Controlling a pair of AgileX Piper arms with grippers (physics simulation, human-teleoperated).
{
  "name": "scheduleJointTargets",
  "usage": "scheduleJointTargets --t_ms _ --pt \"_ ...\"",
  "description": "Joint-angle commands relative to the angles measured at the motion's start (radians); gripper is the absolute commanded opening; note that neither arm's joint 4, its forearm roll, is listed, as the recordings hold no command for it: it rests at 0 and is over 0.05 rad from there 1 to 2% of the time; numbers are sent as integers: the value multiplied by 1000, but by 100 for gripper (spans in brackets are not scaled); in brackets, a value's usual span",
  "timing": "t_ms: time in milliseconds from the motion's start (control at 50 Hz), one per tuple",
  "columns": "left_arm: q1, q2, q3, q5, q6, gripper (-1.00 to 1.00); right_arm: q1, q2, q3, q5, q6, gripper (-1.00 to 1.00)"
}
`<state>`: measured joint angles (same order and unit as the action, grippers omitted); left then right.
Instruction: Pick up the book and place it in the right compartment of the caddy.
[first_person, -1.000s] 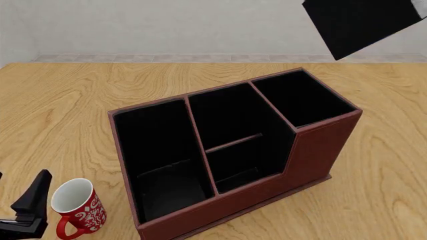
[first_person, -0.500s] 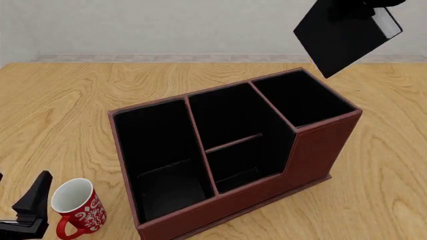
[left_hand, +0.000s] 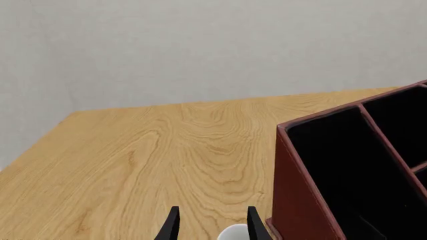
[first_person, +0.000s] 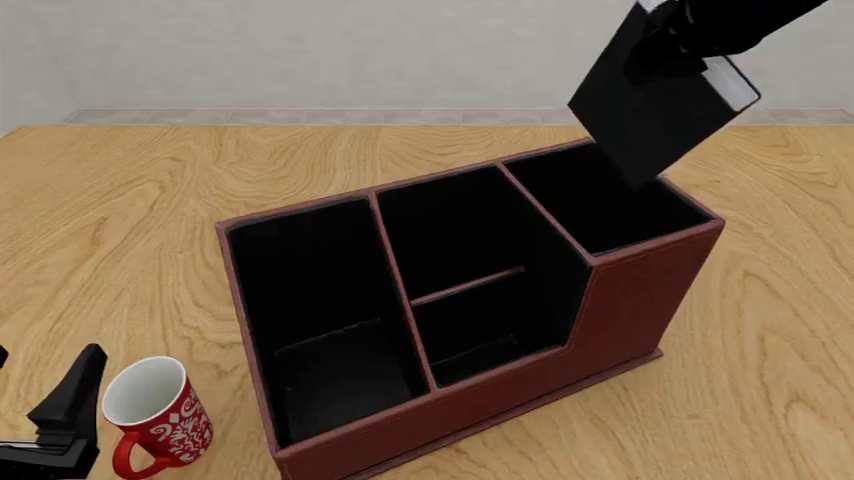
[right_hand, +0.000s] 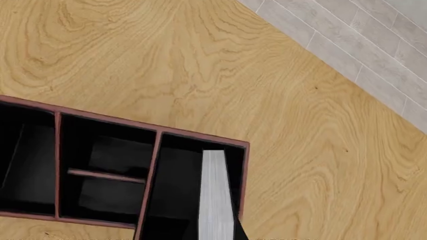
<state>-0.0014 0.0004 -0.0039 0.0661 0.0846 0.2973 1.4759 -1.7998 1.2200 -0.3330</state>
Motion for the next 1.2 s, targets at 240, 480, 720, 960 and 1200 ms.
scheduleJointTargets --t_ms 240,480,720,960,1200 --pt "4 0 4 3 2 100 -3 17 38 0 28 -100" --pt "3 0 4 6 11 100 8 37 42 0 38 -100" --pt "0 0 3 9 17 100 20 53 53 0 54 -100" --pt "3 1 3 11 22 100 40 76 56 0 76 -100" --pt "2 0 3 9 24 100 54 92 55 0 90 -100"
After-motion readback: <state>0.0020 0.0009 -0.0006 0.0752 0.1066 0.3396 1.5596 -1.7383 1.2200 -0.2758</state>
